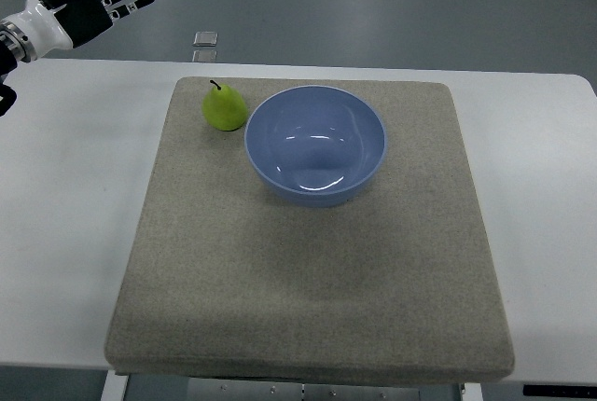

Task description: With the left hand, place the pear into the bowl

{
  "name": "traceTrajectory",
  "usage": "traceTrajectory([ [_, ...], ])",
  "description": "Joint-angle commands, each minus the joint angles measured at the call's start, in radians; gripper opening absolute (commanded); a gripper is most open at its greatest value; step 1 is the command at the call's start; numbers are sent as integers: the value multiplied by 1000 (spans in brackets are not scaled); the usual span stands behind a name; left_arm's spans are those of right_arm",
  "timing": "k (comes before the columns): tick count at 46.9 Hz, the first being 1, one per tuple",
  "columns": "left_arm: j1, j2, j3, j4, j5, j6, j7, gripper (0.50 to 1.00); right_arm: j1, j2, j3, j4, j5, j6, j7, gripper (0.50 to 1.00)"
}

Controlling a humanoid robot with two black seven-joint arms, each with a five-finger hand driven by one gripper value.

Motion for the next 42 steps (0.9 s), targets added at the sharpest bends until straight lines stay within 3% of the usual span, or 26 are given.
traceTrajectory([
  [1, 2, 0, 2, 0, 1, 0, -1, 994, 0, 0, 0, -1, 0, 0, 0, 926],
  [27, -11, 0, 5, 21, 14, -3, -6, 994, 0, 0, 0, 0, 0, 0, 0, 926],
  [36, -12, -47, 6, 79, 218, -11, -23, 994, 0, 0, 0, 0, 0, 0, 0, 926],
  [42, -24, -90, 6, 139, 388, -12, -75, 994, 0, 0, 0, 0, 0, 0, 0, 926],
])
